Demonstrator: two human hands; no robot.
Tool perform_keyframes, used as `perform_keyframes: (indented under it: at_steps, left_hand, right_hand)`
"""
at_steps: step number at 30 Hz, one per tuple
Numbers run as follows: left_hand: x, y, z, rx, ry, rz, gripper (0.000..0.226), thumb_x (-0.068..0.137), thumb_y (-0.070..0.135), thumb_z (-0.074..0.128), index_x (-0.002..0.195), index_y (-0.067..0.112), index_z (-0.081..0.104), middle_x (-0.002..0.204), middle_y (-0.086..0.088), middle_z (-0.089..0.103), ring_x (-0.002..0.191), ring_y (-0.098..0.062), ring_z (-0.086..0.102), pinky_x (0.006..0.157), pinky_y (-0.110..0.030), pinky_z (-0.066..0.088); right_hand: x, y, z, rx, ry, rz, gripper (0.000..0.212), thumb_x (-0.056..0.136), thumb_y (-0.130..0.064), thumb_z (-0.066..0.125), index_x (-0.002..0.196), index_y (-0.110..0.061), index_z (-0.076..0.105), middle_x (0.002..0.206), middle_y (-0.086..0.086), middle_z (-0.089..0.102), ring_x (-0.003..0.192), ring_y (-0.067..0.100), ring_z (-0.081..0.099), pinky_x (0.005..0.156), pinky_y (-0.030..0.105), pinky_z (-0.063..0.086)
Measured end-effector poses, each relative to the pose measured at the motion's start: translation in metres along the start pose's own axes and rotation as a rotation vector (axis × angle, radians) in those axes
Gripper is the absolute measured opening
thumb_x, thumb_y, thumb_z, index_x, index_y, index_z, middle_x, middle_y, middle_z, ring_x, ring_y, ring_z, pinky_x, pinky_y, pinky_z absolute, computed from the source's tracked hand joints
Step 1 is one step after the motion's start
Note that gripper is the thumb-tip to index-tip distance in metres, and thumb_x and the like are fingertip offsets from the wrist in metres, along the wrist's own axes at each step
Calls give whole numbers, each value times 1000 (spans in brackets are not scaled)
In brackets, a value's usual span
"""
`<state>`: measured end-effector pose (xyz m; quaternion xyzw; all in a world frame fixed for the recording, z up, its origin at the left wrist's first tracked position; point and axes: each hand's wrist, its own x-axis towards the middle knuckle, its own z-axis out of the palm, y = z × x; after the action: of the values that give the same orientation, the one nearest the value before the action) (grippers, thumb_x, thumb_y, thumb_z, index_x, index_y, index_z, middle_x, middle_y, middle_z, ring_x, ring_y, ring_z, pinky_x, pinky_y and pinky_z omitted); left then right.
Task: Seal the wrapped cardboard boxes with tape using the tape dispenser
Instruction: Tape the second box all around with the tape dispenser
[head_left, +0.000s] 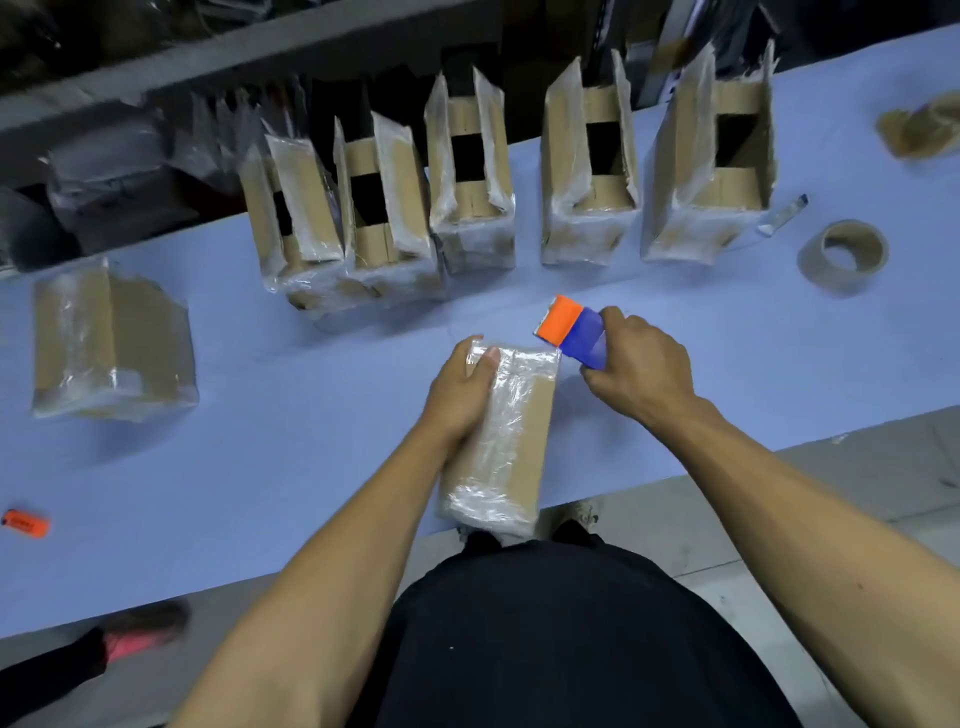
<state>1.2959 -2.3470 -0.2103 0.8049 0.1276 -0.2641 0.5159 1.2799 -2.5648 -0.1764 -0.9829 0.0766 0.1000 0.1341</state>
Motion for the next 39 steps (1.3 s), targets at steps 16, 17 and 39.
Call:
perform_keyframes:
  at_steps: [16,17,39]
  left_hand:
    - [-18,93,-23,-410,-50,77,32,102,46,50,100,20,68,102,0,70,89,-15,67,81,-34,53]
    - [-19,98,-26,-451,-145,60,32,102,45,52,99,18,68,97,1,70,85,-15,68,79,-32,53]
    - [-1,16,-57,-343,303,-1,23,96,20,67,74,15,72,65,3,63,49,-6,50,65,-27,53]
  right_hand:
    - [6,-6,-60,179,199,-319,49,75,-38,77,112,-21,51,101,0,63,85,24,57,63,31,39]
    - [7,-8,-61,177,204,-340,50,75,-39,78,113,-21,51,102,0,63,85,24,57,63,30,38]
    - [-9,30,-62,-31,-37,-287,36,77,-47,72,98,-28,50,91,-7,61,78,20,54,59,29,37]
